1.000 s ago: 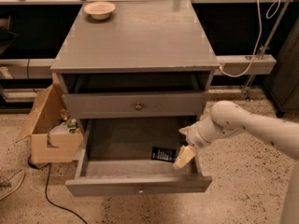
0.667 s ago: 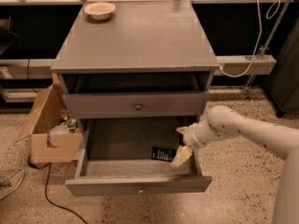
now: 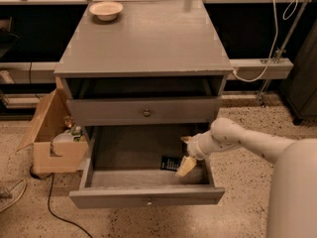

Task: Pick rxbar blueberry from middle drawer and place on counter

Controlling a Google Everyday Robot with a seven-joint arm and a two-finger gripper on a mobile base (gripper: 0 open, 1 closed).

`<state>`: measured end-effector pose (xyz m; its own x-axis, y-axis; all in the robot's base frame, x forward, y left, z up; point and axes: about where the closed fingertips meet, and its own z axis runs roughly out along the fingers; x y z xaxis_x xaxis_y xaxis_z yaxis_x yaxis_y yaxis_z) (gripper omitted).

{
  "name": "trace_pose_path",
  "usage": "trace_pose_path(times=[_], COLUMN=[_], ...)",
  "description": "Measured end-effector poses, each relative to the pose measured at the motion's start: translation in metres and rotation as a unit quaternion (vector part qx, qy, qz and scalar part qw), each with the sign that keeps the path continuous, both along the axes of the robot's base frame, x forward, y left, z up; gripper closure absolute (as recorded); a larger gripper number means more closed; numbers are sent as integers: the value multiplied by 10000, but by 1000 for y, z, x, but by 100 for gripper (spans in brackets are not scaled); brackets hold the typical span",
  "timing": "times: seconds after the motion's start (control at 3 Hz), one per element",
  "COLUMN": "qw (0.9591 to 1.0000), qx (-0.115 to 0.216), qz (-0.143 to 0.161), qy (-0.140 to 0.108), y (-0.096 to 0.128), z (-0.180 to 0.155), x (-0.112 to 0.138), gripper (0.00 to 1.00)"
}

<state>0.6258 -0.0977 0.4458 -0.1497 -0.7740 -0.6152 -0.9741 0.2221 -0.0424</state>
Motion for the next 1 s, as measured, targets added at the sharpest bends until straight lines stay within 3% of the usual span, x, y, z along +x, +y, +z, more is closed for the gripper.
trace_pose_path(times=[1.0], qw=[9997], qx=[-192], qz=[-12], qy=[179], y=[21], z=[-67], x=[9], gripper=[0])
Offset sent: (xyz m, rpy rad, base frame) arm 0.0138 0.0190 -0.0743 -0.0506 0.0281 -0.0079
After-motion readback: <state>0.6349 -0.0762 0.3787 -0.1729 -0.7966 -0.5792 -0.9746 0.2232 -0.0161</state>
